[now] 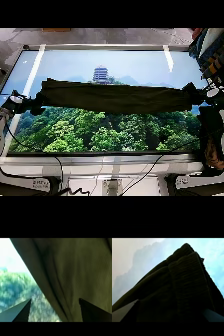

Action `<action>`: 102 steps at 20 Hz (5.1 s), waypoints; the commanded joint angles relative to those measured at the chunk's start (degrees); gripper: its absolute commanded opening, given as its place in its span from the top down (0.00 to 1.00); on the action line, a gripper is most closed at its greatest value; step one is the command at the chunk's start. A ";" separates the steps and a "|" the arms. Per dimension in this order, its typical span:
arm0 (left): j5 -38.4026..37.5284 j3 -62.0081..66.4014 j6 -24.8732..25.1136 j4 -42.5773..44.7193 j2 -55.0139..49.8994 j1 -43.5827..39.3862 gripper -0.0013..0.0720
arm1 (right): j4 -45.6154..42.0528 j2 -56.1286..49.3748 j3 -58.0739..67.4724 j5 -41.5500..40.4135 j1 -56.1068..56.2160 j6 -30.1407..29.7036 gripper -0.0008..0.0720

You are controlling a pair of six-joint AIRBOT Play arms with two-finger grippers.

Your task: Fold the clothes and pants, and hang the long-sleeved shirts on hangers.

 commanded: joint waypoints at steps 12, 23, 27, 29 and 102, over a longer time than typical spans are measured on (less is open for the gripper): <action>22.97 5.31 14.62 -2.56 -1.53 -4.63 0.97 | 0.96 0.79 4.26 13.81 5.11 -15.17 0.74; 8.70 6.43 35.85 10.67 22.29 -6.16 0.97 | 1.20 -1.92 14.60 -6.23 39.15 -7.02 0.94; 5.16 6.43 35.78 10.62 30.08 -6.54 0.97 | 5.44 -10.97 22.40 -2.14 51.49 -6.38 0.94; 0.70 6.43 35.76 10.43 32.85 -6.54 0.97 | 8.13 -15.98 27.78 -0.39 57.13 -6.38 0.94; -49.68 11.65 46.14 2.89 25.33 -8.50 0.97 | 8.35 -21.42 33.94 27.12 52.59 -16.00 0.94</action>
